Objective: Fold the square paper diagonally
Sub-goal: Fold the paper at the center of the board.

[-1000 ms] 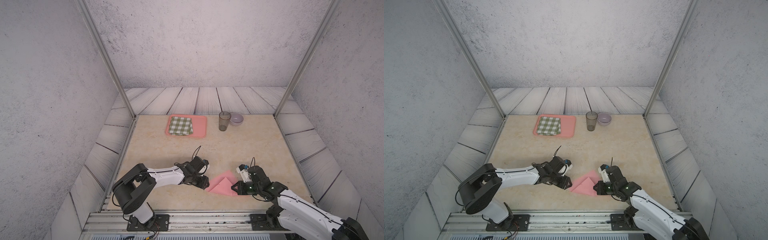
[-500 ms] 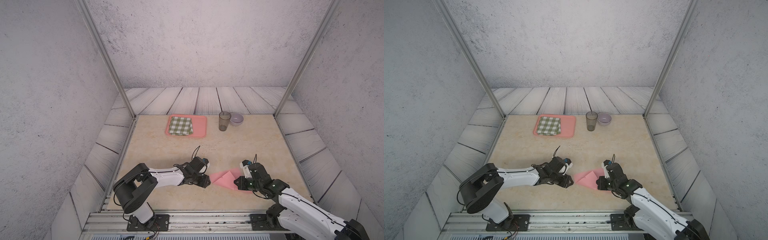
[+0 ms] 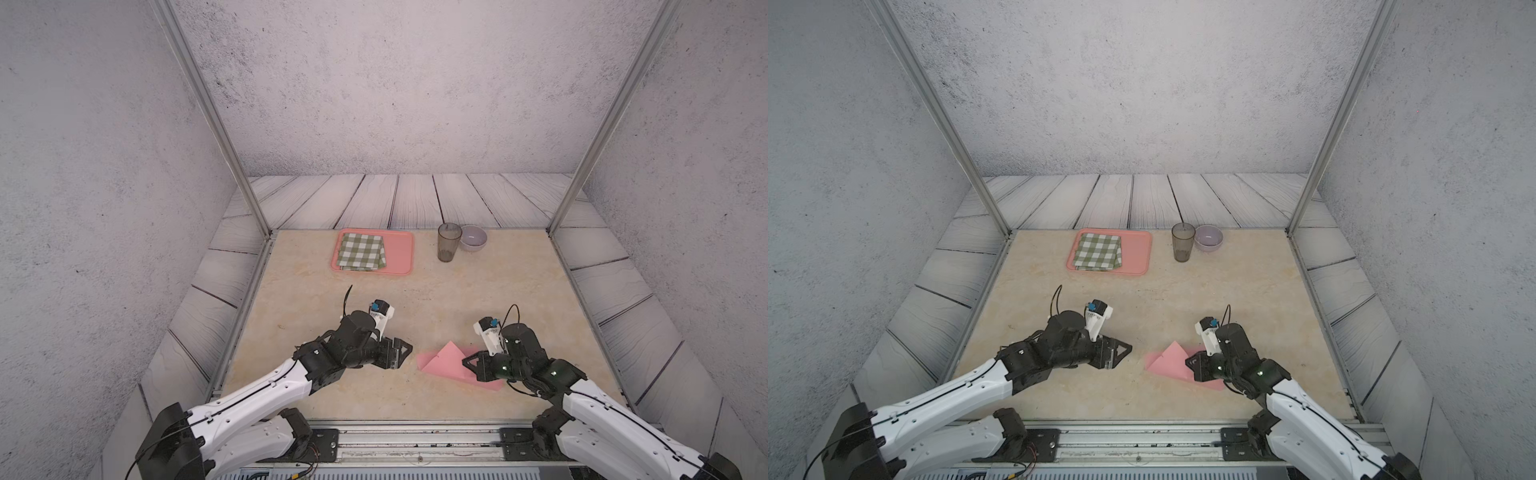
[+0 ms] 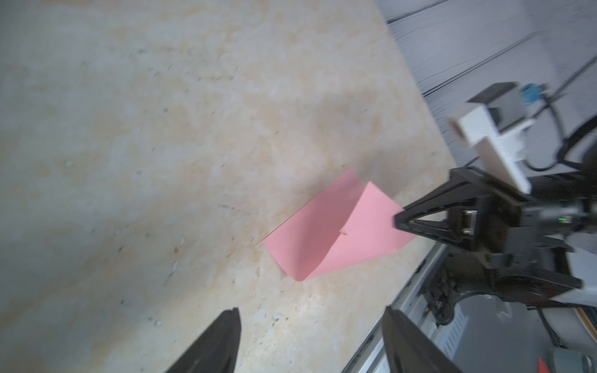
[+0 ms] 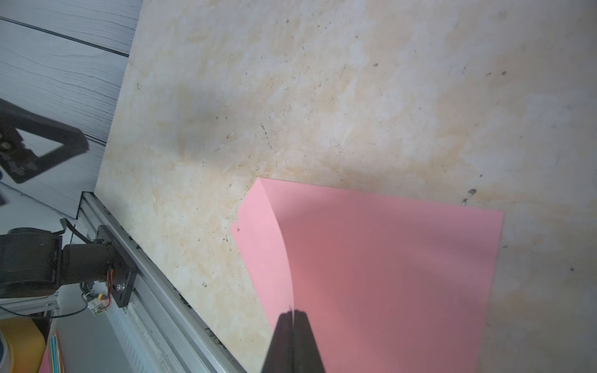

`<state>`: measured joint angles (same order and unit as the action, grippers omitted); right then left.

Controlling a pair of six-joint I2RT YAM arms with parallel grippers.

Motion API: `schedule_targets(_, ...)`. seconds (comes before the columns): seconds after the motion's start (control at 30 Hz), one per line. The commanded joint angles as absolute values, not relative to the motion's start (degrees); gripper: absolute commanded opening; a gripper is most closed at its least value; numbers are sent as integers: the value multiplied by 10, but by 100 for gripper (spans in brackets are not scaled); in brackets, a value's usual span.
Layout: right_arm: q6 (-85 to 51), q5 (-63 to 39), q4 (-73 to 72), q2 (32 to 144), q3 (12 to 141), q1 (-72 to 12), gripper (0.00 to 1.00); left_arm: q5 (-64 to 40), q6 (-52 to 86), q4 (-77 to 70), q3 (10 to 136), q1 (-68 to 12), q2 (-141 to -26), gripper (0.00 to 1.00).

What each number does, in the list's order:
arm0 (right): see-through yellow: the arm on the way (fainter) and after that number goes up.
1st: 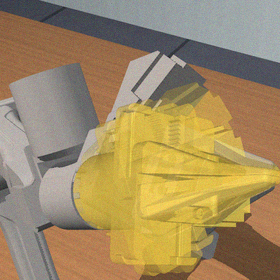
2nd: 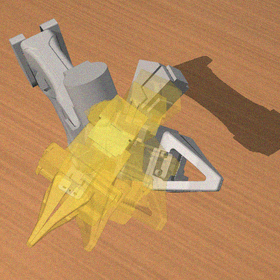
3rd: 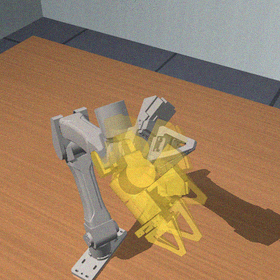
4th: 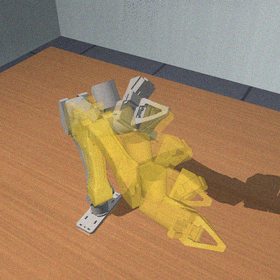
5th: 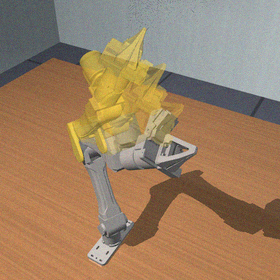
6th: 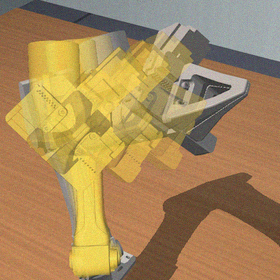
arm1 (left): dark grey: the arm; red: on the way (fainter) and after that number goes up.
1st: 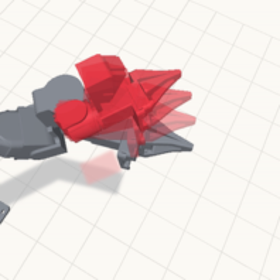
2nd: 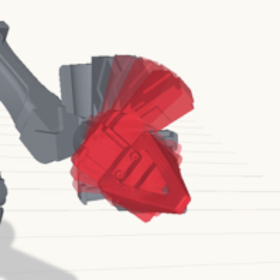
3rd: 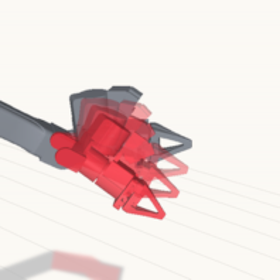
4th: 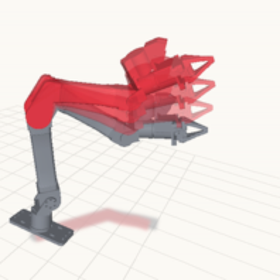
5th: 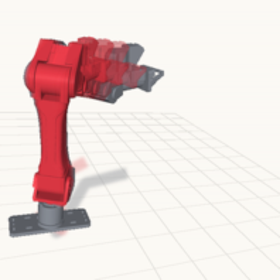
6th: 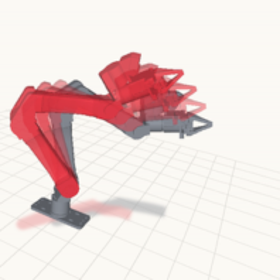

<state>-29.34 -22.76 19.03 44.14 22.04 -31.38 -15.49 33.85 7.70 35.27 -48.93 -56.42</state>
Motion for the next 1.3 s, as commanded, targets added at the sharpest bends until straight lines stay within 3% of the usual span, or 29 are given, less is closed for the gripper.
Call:
schedule_targets(0.0,-274,-244,181,436,218,-314,0,-204,294,44,336,-489,-577,79)
schedule_targets(0.43,-262,-293,116,507,208,-314,0,-283,173,21,409,-493,-812,77)
schedule_targets(0.93,-265,-303,107,489,196,-314,0,-298,157,6,463,-513,-901,65)
schedule_targets(1.27,-267,-307,103,490,195,-314,0,-317,155,12,499,-527,-936,44)
